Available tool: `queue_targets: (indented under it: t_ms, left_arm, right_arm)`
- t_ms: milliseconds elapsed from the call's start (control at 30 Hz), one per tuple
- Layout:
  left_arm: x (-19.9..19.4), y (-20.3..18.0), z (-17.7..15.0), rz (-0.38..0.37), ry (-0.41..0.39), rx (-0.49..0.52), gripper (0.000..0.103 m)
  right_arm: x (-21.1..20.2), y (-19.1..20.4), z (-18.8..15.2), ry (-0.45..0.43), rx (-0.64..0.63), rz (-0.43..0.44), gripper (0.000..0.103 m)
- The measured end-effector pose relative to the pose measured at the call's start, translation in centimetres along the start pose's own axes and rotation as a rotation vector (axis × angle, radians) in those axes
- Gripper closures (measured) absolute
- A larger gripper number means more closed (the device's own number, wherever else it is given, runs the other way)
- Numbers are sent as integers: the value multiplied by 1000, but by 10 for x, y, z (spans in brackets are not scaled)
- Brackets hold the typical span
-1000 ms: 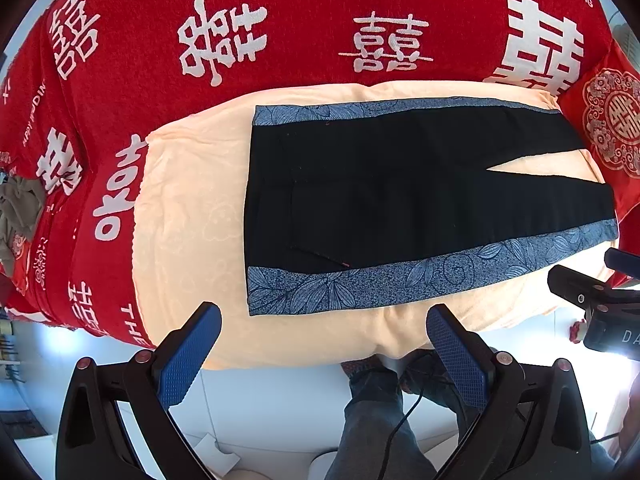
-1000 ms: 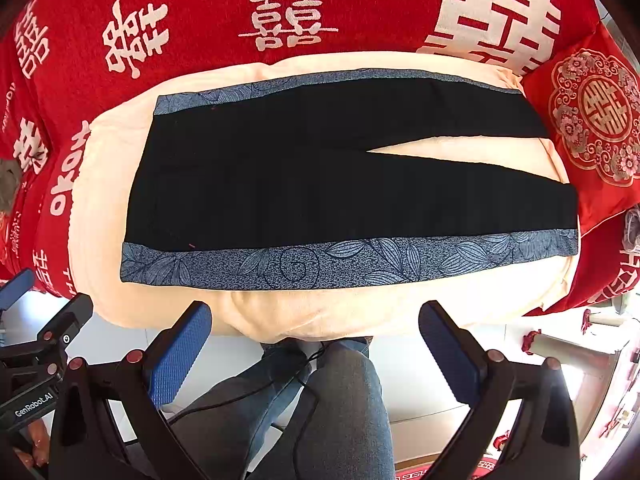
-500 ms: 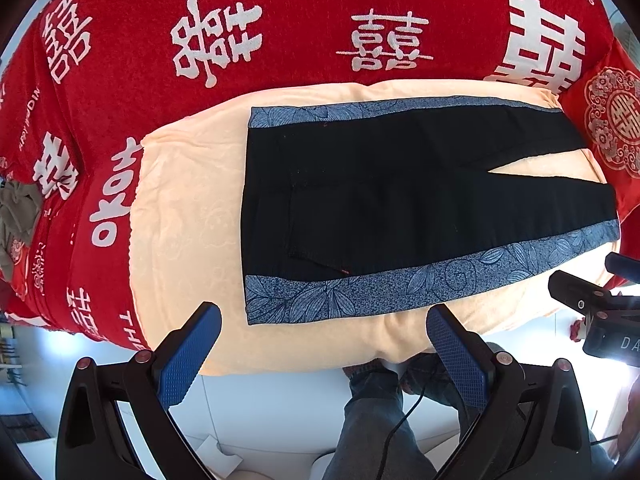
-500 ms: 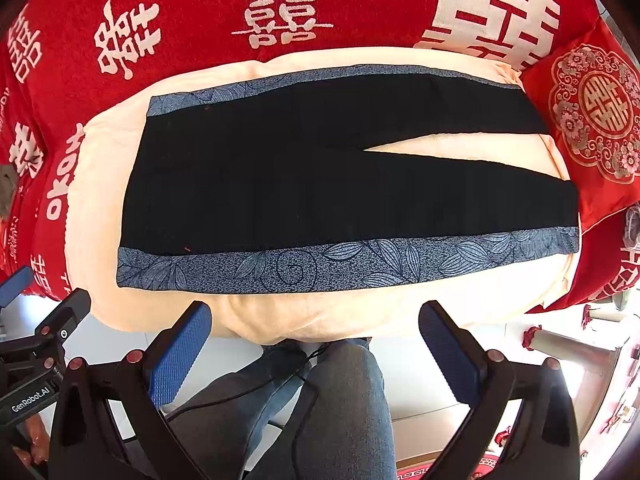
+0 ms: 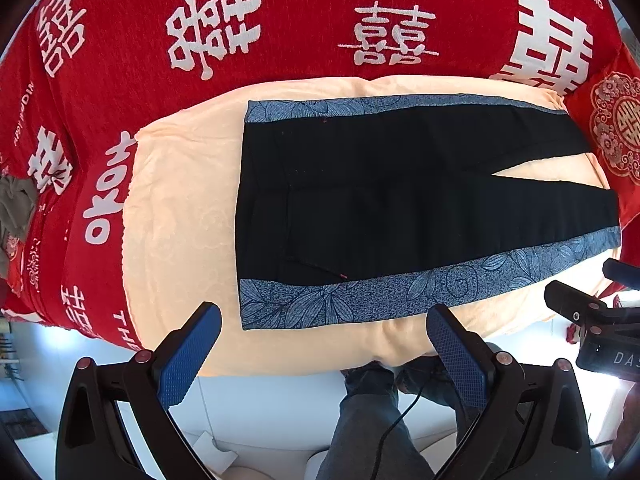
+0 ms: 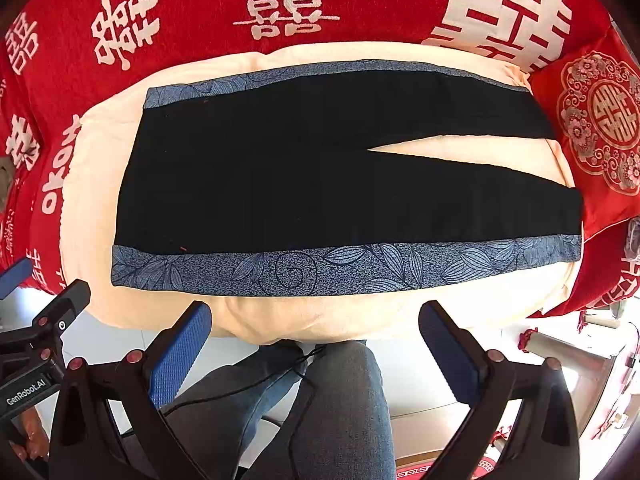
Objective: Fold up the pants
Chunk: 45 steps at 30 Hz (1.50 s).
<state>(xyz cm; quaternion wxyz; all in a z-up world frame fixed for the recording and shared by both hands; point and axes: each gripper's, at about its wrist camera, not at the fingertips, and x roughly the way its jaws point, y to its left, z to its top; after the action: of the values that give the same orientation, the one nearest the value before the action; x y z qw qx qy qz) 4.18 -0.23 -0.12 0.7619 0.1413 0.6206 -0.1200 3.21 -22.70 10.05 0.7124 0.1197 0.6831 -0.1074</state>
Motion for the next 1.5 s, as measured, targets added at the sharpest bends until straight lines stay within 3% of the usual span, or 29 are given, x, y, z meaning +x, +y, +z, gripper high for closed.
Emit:
queue_targets:
  t_ms: [400, 567, 800, 833, 900, 933, 1100, 1267, 1333, 1367, 1400, 1500]
  left_arm:
    - [21, 1, -1, -39, 56, -37, 0]
    - [42, 21, -3, -138, 61, -143, 0]
    - [100, 56, -23, -323, 74, -352, 0]
    - [108, 59, -27, -347, 75, -381, 4]
    - [127, 66, -39, -398, 90, -433, 13]
    - [135, 67, -44, -414, 98, -452, 13]
    - [163, 63, -65, -463, 98, -492, 13]
    - [182, 60, -78, -511, 123, -528, 13]
    - [186, 58, -81, -531, 132, -532, 13]
    - [187, 56, -81, -543, 136, -532, 13]
    - [187, 57, -82, -552, 135, -532, 13]
    - [185, 59, -72, -596, 101, -569, 13]
  right_arm:
    - [16, -11, -3, 30, 31, 35, 0]
    - [34, -26, -2, 30, 123, 242, 0]
    - [110, -30, -15, 124, 270, 700, 1]
    - [122, -25, -20, 140, 270, 730, 4]
    - [148, -16, -29, 178, 259, 777, 30]
    - [162, -11, -34, 202, 251, 794, 33]
    - [219, -1, -45, 212, 284, 862, 33]
    - [251, -3, -38, 174, 412, 998, 35]
    - [250, 1, -32, 162, 434, 1022, 55]
    - [245, 3, -27, 145, 423, 1043, 76]
    - [235, 5, -22, 121, 410, 1056, 83]
    - [210, 9, -9, 70, 346, 1071, 83]
